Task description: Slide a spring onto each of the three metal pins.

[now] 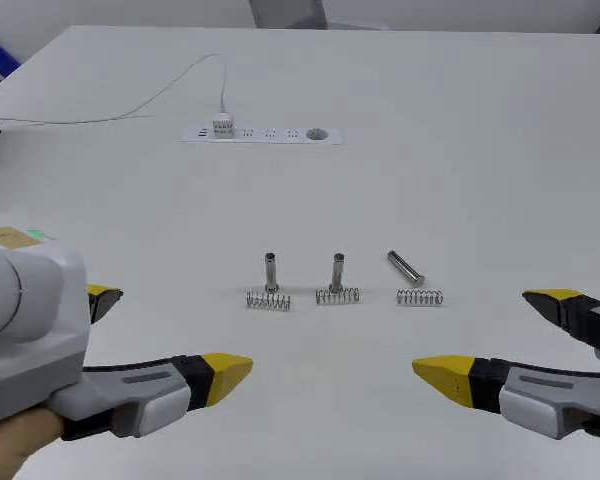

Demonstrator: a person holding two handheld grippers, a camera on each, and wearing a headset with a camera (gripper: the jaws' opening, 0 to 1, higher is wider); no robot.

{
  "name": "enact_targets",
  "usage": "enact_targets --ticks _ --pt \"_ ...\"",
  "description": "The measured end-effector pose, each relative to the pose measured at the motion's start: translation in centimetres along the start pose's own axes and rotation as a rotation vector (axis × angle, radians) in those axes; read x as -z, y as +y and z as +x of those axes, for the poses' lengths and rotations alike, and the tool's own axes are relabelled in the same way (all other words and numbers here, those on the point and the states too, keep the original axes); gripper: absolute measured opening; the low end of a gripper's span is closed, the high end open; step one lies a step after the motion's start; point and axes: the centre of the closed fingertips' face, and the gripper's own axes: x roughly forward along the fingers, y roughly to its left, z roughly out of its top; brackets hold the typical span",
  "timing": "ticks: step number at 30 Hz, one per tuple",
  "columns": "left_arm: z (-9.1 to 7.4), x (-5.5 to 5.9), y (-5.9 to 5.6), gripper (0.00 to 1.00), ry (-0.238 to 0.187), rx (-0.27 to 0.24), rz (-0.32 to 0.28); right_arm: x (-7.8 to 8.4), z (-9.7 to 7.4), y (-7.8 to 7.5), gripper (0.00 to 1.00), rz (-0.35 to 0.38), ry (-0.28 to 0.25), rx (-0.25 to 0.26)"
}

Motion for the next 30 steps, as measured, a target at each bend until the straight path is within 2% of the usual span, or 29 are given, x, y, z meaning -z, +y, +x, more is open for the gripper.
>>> enact_targets --ticks 6,14,20,24,30 --pt "0.1 0.0 -0.1 0.87 -0.001 0.0 0.0 0.0 0.0 -0.2 0.87 0.003 0.0 0.008" --pt "0.2 0.0 -0.1 0.87 -0.006 -0.003 -0.005 -0.5 0.6 -1.2 0.84 0.004 0.003 0.021" --pt "0.4 -0.1 -0.3 0.87 -0.011 0.0 -0.005 -1.1 1.5 -2.3 0.81 0.002 0.004 0.031" --pt "0.7 0.0 -0.4 0.87 -0.006 0.003 -0.007 -1.5 2.3 -3.0 0.8 -0.029 0.016 0.04" --pt "0.9 -0.2 -0.3 0.86 -0.02 -0.001 -0.014 -2.2 3.6 -3.9 0.77 -0.039 0.021 0.044"
